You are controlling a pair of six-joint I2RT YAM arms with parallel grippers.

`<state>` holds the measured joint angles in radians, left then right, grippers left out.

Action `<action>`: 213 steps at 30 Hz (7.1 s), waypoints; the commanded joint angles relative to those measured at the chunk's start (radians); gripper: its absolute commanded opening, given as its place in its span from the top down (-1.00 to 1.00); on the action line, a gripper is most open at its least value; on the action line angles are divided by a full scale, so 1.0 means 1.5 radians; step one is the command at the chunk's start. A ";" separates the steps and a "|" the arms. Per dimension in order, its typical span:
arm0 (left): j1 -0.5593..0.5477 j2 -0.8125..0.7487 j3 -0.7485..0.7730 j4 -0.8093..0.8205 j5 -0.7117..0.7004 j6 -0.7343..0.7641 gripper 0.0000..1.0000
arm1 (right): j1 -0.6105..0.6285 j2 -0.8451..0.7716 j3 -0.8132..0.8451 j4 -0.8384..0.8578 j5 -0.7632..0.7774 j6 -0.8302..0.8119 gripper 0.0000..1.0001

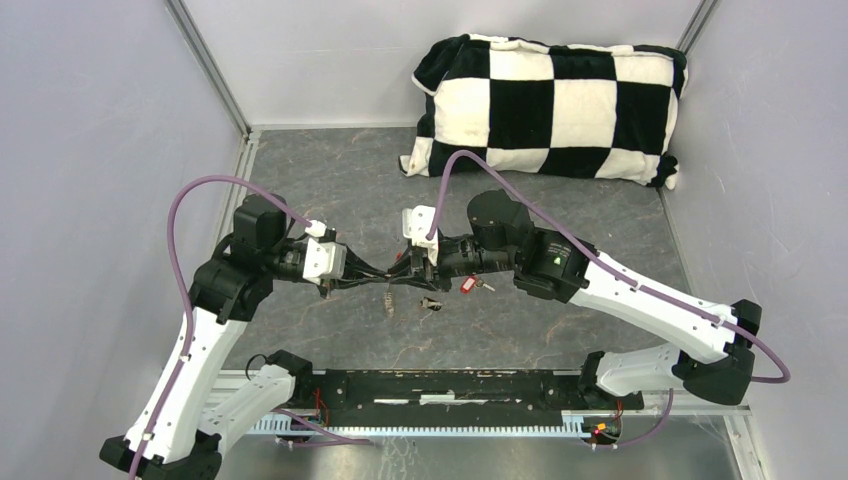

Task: Put the keys on the keyring

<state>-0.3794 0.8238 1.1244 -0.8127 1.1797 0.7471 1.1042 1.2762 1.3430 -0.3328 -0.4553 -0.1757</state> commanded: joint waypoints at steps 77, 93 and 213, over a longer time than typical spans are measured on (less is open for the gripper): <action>-0.003 -0.036 -0.080 0.279 0.053 -0.315 0.42 | -0.051 -0.120 -0.395 0.818 -0.024 0.368 0.99; -0.003 -0.042 -0.073 0.280 0.065 -0.305 0.43 | -0.028 -0.089 -0.387 0.818 -0.031 0.352 0.99; -0.002 -0.115 -0.102 0.327 0.040 -0.348 0.38 | -0.018 -0.080 -0.356 0.827 -0.081 0.213 0.99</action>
<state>-0.3794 0.6605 0.9810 -0.4225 1.1858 0.3618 1.0733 1.1477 0.8143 0.8043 -0.5900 0.1017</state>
